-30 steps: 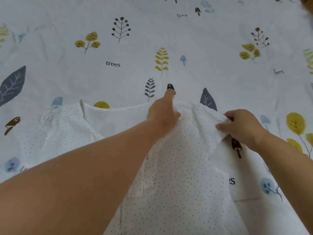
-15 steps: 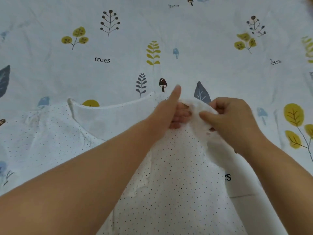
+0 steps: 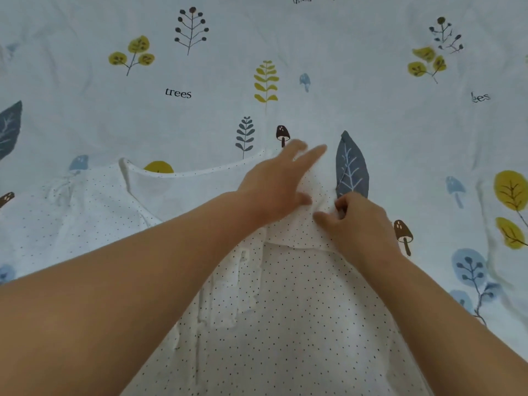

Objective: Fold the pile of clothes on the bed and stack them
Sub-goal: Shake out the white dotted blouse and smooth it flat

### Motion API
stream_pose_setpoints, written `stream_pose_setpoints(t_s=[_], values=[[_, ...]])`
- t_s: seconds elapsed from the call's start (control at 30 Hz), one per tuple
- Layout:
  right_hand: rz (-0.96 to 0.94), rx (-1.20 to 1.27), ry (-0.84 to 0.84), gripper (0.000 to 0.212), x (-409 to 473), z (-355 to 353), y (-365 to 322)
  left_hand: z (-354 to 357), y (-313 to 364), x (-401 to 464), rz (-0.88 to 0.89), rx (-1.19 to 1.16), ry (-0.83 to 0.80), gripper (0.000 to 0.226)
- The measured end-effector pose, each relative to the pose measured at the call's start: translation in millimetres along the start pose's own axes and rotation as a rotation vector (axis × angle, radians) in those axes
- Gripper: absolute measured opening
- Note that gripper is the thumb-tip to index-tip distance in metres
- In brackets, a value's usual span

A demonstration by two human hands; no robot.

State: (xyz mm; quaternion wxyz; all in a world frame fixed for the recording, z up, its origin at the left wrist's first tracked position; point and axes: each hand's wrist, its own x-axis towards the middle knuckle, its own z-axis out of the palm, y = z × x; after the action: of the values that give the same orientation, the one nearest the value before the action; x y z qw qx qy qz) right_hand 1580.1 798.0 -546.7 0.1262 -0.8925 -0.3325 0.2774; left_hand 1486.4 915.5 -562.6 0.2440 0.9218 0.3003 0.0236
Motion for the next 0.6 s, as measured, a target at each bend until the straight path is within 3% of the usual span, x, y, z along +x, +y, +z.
stream_pose_setpoints(t_s=[0.07,0.13,0.27,0.3,0.33,0.43,0.53,0.6], values=[[-0.012,-0.066,-0.004,0.022,5.1,3.8,0.3,4.4,0.7,7.9,0.018,0.130,-0.084,0.051],[-0.033,-0.092,0.056,0.031,10.7,4.3,-1.5,3.0,5.1,15.5,0.026,0.211,-0.022,0.028],[-0.055,-0.027,0.267,0.018,18.0,1.6,-7.3,4.6,14.9,21.7,-0.026,0.104,0.263,0.029],[-0.062,-0.047,0.287,0.007,18.1,3.4,-7.3,6.5,16.4,19.1,-0.038,0.091,0.310,0.037],[-0.075,-0.084,0.302,0.010,16.9,6.0,-7.3,9.9,16.6,15.4,-0.057,0.105,0.322,0.049],[-0.214,-0.244,0.327,0.044,7.1,15.7,-5.3,19.3,8.5,-2.8,-0.094,0.273,0.144,0.073],[-0.358,-0.479,0.265,0.041,-3.1,24.0,-3.3,21.9,-5.0,-18.4,-0.099,0.317,-0.137,0.065],[-0.345,-0.498,0.270,0.034,-7.8,24.9,-6.6,13.8,-7.0,-27.0,-0.118,0.273,-0.176,0.062]])
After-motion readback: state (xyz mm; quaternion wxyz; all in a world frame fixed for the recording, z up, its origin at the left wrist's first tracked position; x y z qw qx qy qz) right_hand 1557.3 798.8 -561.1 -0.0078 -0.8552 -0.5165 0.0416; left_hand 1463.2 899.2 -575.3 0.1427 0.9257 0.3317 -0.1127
